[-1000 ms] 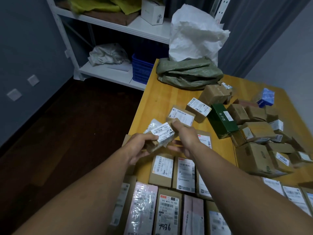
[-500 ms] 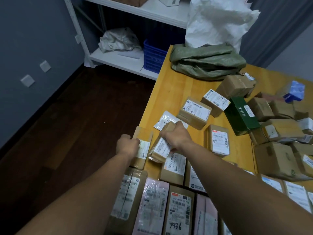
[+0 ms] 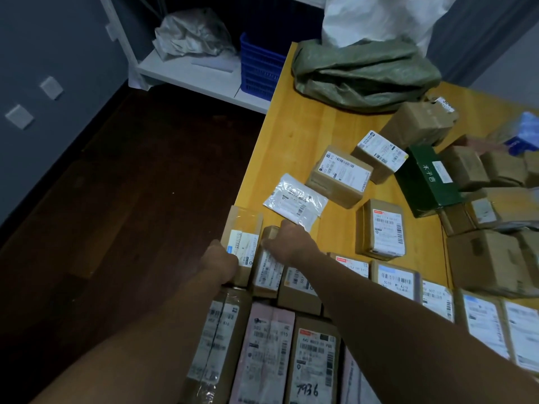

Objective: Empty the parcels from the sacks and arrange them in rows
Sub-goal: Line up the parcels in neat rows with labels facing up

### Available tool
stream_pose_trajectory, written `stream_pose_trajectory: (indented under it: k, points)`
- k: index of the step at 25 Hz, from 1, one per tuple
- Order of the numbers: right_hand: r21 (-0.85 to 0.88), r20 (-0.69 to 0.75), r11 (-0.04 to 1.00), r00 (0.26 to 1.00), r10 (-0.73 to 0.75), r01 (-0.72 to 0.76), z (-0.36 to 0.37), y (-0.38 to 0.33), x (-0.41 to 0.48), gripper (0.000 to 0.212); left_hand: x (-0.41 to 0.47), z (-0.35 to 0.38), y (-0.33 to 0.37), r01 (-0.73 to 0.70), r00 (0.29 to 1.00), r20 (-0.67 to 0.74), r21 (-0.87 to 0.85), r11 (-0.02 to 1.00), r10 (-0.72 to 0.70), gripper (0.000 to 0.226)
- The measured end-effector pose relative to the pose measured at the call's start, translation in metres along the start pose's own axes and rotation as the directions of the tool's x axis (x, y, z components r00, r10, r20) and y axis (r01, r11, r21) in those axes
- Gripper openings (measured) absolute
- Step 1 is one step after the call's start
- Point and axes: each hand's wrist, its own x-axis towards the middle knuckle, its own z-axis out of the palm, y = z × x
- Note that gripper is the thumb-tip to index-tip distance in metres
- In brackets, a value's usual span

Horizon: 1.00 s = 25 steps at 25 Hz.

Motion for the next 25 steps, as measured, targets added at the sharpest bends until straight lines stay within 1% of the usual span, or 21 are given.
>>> stream_pose_trajectory:
  k: [2,6,11,14,17,20,22,25]
  points:
    - [-0.011,0.005,1.0,1.0,0.01,-0.009,-0.001,0.001,0.001,0.062,0.001,0.0,0.001,-0.005,1.0,0.001,0.002,1.0,0.005,0.032]
    - [-0.022,-0.007,1.0,1.0,-0.019,0.019,-0.004,0.001,-0.001,0.055,0.001,-0.003,0.007,0.008,1.0,0.012,-0.028,1.0,-0.008,0.03]
    - [-0.002,-0.059,1.0,0.998,0.013,-0.013,-0.019,0.017,-0.003,0.041,-0.005,-0.011,0.017,0.06,0.998,-0.009,-0.083,0.995,-0.061,0.045]
    - [0.011,-0.063,1.0,0.998,0.002,-0.001,-0.026,0.017,-0.009,0.026,-0.014,-0.018,0.023,0.055,0.998,-0.032,-0.075,0.996,-0.057,0.041]
    - [0.035,-0.07,0.999,0.998,-0.001,0.004,-0.032,0.013,-0.019,0.02,-0.026,-0.026,0.031,0.038,0.998,-0.044,-0.073,0.997,-0.041,0.037]
    - [0.064,-0.112,0.998,0.993,0.022,-0.015,-0.047,0.017,-0.029,0.022,-0.029,-0.034,0.043,-0.018,0.996,-0.093,-0.088,0.996,0.01,0.038]
    - [0.079,-0.137,0.995,0.989,0.063,-0.053,-0.058,0.028,-0.033,0.026,-0.031,-0.033,0.058,-0.072,0.99,-0.128,-0.105,0.992,0.058,0.038]
    - [0.088,-0.182,0.987,0.972,0.15,-0.136,-0.076,0.059,-0.037,0.029,-0.04,-0.015,0.091,-0.154,0.985,-0.095,-0.121,0.981,0.143,0.045]
